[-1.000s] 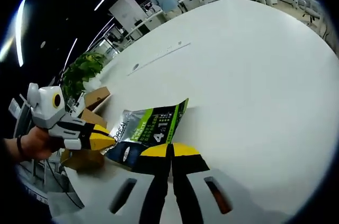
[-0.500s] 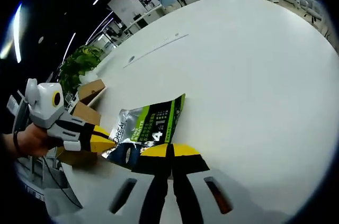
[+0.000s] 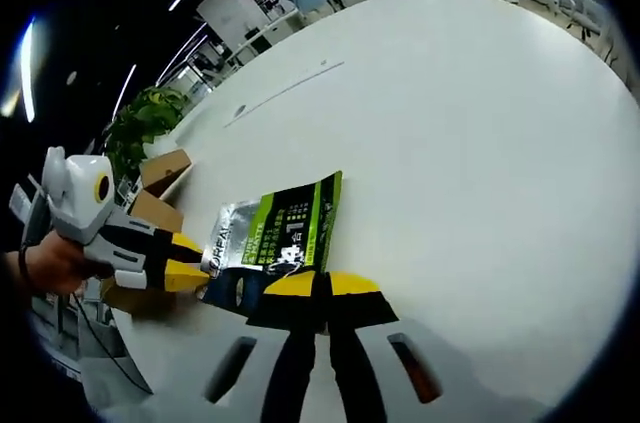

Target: Operate the shoe box by opening the lid, removing the specified soft item, and placing it in the target area until the item is outside and the box remains undamaged.

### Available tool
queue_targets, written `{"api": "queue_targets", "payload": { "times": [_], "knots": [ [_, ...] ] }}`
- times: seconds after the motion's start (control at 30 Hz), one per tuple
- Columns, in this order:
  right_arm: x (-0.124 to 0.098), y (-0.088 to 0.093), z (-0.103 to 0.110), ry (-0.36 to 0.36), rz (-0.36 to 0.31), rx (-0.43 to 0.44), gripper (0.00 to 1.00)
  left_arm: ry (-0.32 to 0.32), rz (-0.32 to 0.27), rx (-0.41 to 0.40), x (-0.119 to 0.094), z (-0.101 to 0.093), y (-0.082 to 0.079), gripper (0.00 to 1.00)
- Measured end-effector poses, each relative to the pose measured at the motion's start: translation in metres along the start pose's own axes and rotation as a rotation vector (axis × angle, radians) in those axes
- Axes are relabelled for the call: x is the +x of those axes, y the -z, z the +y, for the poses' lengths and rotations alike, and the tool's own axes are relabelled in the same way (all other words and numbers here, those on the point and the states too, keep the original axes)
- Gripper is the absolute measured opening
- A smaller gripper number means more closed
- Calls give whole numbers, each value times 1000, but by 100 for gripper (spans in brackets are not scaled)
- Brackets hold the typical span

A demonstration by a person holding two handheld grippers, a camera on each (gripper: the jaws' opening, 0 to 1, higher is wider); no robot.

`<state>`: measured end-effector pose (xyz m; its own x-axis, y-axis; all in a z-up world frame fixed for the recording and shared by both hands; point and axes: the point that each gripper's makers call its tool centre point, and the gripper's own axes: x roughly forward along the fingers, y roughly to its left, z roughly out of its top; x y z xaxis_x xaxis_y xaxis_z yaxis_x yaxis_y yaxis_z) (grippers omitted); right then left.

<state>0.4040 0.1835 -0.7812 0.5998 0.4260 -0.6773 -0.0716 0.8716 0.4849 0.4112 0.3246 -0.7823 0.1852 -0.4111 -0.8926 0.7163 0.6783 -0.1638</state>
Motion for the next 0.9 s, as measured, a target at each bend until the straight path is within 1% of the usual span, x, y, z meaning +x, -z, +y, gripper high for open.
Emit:
{"api": "queue_targets", "payload": {
  "times": [0.23, 0.37, 0.47, 0.57, 0.67, 0.9],
  "knots": [
    [-9, -6, -5, 16, -22, 6, 1, 6, -9, -17, -8, 0, -1, 18],
    [-16, -11, -4, 20, -40, 9, 2, 11, -40, -43, -17, 2, -5, 18],
    [-20, -15, -3, 22, -48, 5, 2, 6, -66, -44, -23, 5, -8, 18],
    [-26, -19, 2, 21, -63, 4, 2, -5, -72, -38, -28, 10, -9, 18],
    [-29, -22, 6, 21, -69, -4, 3, -4, -101, -55, -38, 13, -12, 18],
    [-37, -26, 24, 10, -86, -22, 4, -3, -172, -77, -57, 19, -15, 18]
  ]
}}
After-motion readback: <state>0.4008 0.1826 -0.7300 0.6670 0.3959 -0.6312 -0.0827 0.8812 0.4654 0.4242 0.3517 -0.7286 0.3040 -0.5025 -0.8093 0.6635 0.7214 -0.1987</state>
